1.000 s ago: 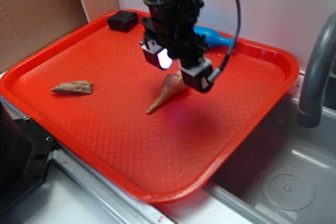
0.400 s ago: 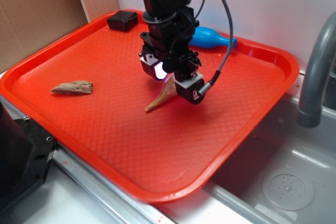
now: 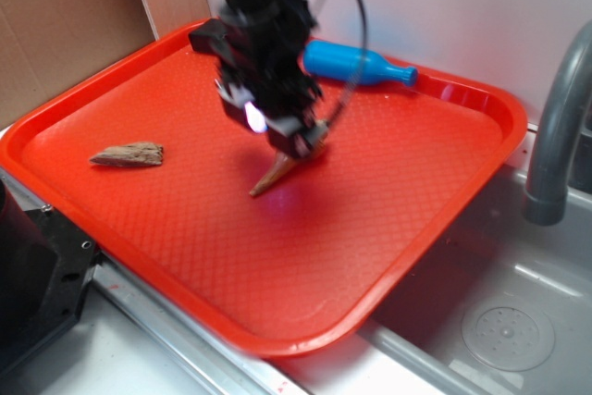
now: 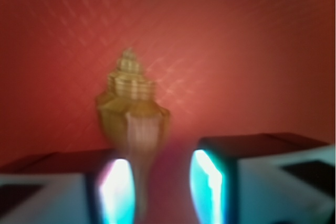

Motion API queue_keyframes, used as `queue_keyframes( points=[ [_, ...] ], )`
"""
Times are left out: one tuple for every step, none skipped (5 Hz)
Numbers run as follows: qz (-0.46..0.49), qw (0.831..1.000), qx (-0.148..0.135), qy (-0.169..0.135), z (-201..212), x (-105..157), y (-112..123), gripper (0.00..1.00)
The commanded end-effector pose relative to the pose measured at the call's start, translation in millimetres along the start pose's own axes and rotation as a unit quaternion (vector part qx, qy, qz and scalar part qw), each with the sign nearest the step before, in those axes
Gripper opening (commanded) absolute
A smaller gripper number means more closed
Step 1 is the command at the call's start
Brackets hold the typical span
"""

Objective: Grab the shell.

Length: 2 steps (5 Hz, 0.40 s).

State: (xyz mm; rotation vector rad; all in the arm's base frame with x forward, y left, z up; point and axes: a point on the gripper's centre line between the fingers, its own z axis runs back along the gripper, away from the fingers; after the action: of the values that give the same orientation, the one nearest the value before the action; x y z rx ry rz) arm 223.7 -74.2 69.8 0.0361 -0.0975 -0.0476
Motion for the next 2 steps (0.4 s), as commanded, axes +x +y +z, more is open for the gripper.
queue_keyframes(
  points=[
    [0.005, 0.999, -0.014, -0.039, 114, -24, 11, 0.0],
    [-0.017, 0.999, 0.002, -0.046, 128, -19, 12, 1.0]
  ],
)
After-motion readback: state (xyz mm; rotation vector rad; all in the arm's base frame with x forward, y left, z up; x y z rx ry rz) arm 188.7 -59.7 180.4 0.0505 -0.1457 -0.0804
